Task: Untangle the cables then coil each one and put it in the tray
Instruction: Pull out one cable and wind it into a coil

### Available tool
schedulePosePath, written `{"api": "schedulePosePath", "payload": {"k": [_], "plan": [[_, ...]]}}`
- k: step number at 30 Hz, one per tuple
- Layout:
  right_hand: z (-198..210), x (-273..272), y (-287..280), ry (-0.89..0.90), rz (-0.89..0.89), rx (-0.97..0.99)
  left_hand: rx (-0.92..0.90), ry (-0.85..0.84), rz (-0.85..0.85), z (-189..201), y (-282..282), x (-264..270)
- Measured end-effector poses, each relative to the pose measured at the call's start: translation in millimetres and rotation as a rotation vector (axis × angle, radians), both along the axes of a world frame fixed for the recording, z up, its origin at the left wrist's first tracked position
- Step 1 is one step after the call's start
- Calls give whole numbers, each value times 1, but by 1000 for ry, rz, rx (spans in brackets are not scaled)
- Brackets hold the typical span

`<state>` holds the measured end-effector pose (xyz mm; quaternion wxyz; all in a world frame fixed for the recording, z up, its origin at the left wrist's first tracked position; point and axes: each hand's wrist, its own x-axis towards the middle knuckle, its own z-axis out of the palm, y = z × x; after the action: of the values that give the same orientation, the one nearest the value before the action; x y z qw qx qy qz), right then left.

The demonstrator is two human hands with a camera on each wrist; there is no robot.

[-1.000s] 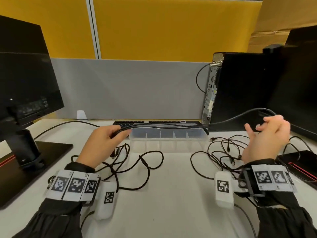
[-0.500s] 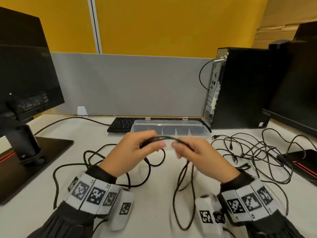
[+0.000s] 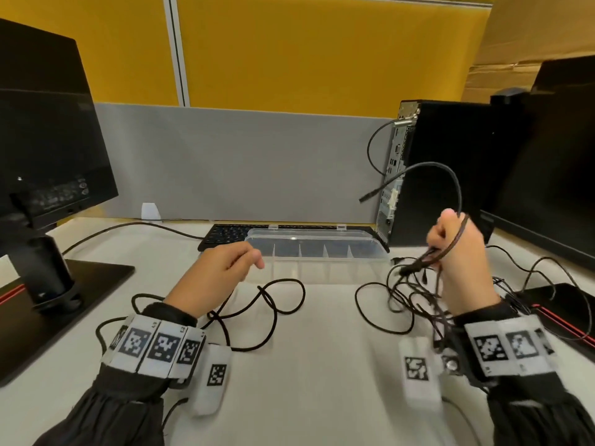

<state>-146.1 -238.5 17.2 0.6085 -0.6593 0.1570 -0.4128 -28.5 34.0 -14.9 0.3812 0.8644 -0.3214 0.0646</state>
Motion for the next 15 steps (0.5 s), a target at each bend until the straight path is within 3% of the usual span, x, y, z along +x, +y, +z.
{"api": "schedulePosePath", "payload": {"k": [2,4,7,9,10,12,14,15], "plan": [[8,-9,-26,235,-167,-408,167,-16,80,-2,3,4],[13,-14,-55,486,-295,-752,393,104,82,-4,5,4],[20,-12,-84,990,-254,-918,601,295,22,-4,5,1],[23,-14,-89,1245,-266,-1047,638,311,12,-5,5,1],[27,-14,-84,1238,-299,-1103,641,306,4,-5,5,2],[34,-11,-60,1014,-233,-1168,641,301,-23,-7,5,3],[36,-5,-19,803,47,-1163,637,266,-54,-7,4,1],[33,0,3,780,220,-1156,612,232,-64,-6,2,0]]}}
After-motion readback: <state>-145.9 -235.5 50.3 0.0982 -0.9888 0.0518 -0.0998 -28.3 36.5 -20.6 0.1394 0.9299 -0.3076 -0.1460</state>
